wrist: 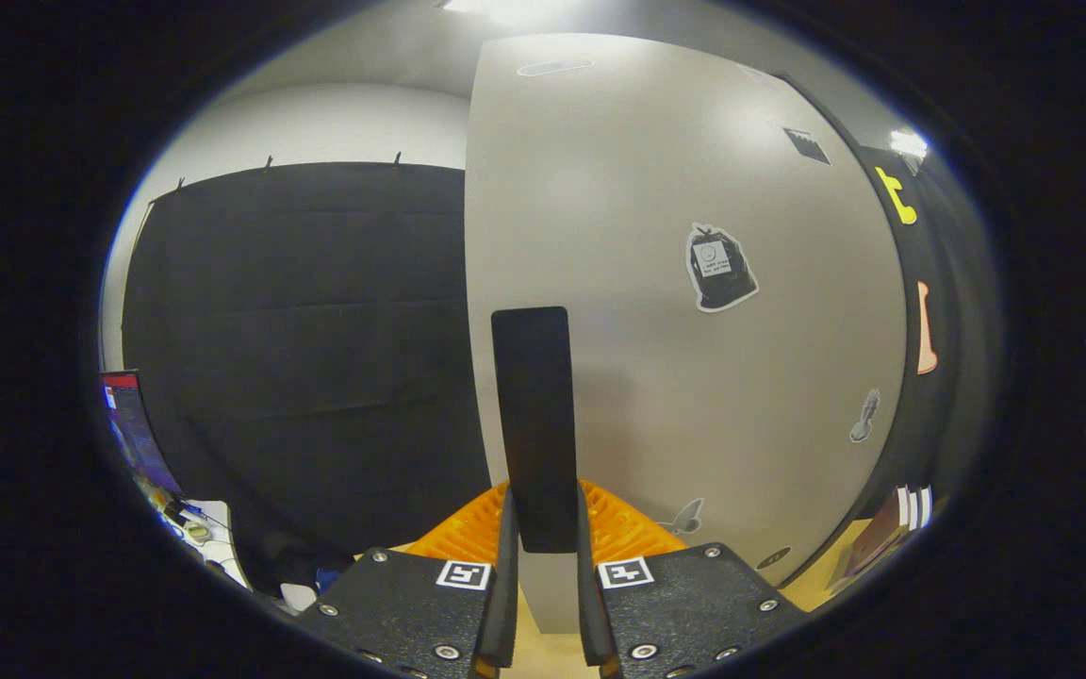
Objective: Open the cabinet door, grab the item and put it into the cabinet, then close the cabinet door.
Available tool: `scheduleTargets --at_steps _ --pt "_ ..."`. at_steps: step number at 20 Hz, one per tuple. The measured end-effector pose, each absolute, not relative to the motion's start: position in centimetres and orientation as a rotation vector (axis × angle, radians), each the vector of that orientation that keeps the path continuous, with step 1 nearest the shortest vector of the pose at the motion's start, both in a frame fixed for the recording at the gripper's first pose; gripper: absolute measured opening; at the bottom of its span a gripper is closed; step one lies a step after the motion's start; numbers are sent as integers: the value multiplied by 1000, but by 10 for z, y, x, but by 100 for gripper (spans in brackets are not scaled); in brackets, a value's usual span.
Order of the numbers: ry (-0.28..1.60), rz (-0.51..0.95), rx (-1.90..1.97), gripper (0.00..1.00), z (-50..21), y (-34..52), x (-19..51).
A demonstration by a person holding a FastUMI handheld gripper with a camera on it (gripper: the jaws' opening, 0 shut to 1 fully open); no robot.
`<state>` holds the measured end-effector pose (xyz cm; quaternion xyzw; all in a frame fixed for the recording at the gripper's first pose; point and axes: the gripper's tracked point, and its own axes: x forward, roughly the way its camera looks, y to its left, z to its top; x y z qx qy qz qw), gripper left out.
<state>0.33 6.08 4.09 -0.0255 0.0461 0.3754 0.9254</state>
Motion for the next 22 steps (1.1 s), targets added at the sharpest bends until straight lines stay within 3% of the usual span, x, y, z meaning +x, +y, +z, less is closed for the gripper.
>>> scheduleTargets --at_steps 10,22 --pt "90 838 -47 27 45 5 -18" --pt "83 720 -24 27 46 -53 -44"
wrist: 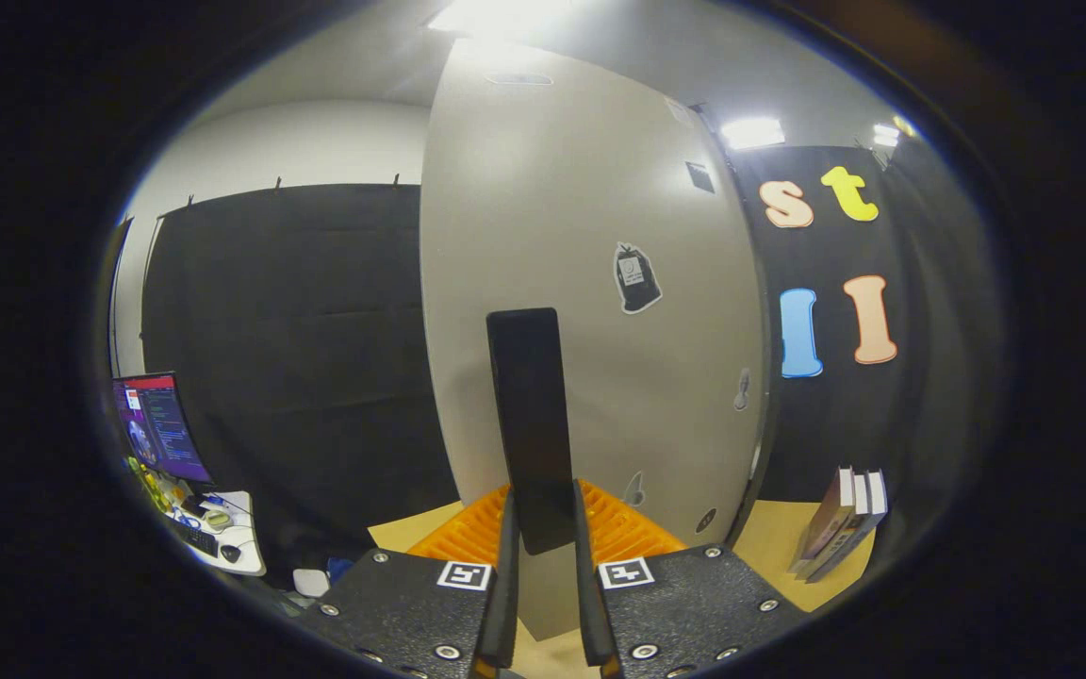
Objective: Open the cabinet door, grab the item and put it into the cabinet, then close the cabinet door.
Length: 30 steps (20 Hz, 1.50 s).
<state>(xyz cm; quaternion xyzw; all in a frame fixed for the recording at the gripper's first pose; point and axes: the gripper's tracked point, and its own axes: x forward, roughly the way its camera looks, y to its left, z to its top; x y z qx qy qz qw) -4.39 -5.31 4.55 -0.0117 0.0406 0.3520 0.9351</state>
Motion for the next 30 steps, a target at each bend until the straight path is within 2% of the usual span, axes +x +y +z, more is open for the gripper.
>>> scheduleTargets --at_steps 10,17,20,21,24,30 --pt "81 571 7 27 47 -110 -52" --pt "54 404 -1 27 48 -159 -39" --pt "75 411 68 26 44 -159 -44" --pt "74 397 78 30 44 -166 -45" --pt "60 371 64 63 43 -172 -46" --pt "66 308 52 88 34 -184 -48"
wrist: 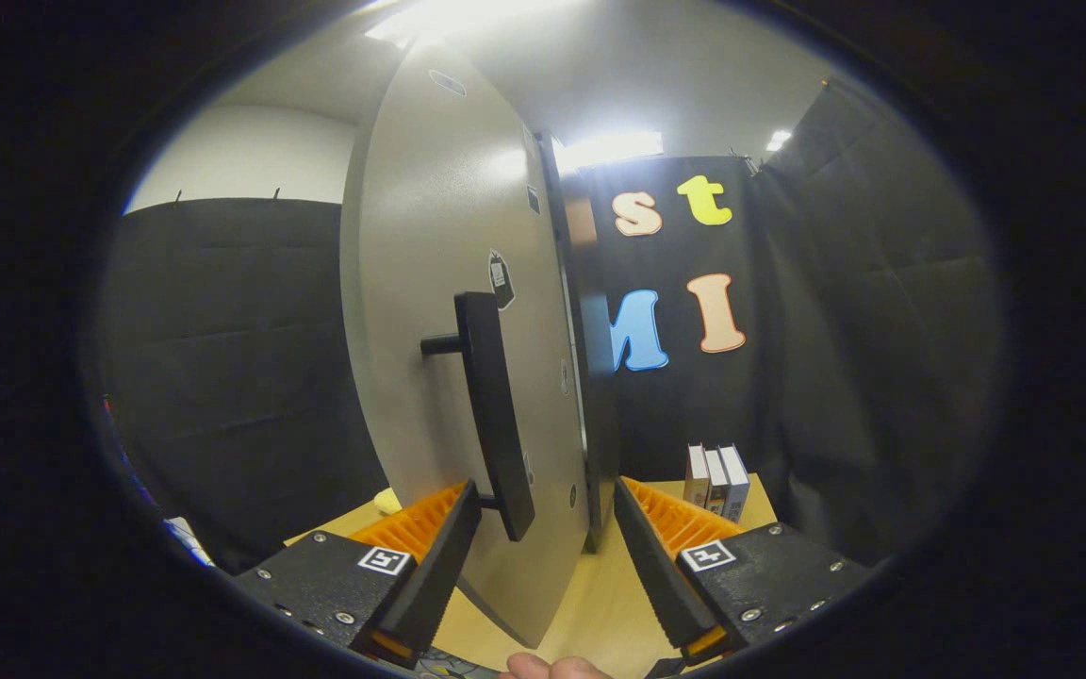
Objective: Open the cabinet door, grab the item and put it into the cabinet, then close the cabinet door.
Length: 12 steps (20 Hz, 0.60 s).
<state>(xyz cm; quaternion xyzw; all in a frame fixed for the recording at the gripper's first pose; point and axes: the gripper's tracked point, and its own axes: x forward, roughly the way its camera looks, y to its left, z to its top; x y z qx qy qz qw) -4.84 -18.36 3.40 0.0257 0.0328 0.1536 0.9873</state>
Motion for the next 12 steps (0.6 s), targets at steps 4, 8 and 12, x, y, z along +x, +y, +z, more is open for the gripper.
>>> scheduleTargets --at_steps 4,8,12 --pt "66 246 107 92 36 -192 -48" --pt "-39 213 100 94 64 -195 -55" --pt "-38 229 77 95 70 -186 -73"
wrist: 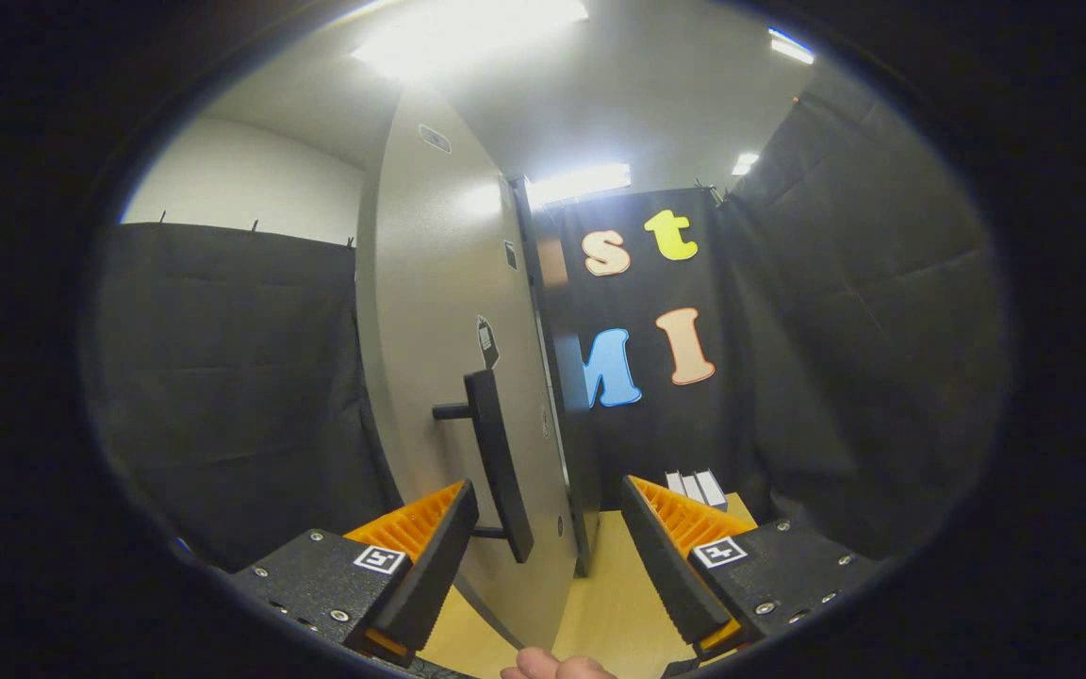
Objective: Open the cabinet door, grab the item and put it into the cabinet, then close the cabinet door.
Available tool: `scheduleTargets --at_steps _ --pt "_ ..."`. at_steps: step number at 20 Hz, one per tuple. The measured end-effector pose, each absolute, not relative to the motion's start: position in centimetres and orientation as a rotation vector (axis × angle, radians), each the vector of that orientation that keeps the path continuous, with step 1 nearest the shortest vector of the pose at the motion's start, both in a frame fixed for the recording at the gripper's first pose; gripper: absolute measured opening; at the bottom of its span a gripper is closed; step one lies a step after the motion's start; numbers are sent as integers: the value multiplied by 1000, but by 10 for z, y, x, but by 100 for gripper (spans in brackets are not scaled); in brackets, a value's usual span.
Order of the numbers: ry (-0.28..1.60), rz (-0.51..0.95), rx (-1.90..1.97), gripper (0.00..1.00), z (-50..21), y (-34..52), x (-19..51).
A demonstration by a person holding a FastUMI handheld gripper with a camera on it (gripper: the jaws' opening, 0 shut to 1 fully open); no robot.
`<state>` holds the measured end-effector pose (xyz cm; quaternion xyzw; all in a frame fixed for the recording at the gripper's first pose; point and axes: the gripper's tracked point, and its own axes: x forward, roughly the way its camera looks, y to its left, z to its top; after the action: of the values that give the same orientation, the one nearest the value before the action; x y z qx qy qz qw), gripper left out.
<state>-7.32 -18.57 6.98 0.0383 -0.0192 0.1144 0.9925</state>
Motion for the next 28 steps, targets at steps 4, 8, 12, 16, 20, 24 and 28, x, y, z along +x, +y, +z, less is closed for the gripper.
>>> scheduleTargets --at_steps 4,8,12,16,20,24,28 --pt "-59 270 40 94 82 -158 -103" --pt "-106 325 -3 94 90 -114 -128" --pt "-68 406 -22 94 71 -38 -130" --pt "-77 391 64 94 37 33 -105" --pt "-55 299 182 93 -29 104 -71" --pt "15 278 203 93 -115 171 -52" --pt "40 260 169 93 -190 211 -34"
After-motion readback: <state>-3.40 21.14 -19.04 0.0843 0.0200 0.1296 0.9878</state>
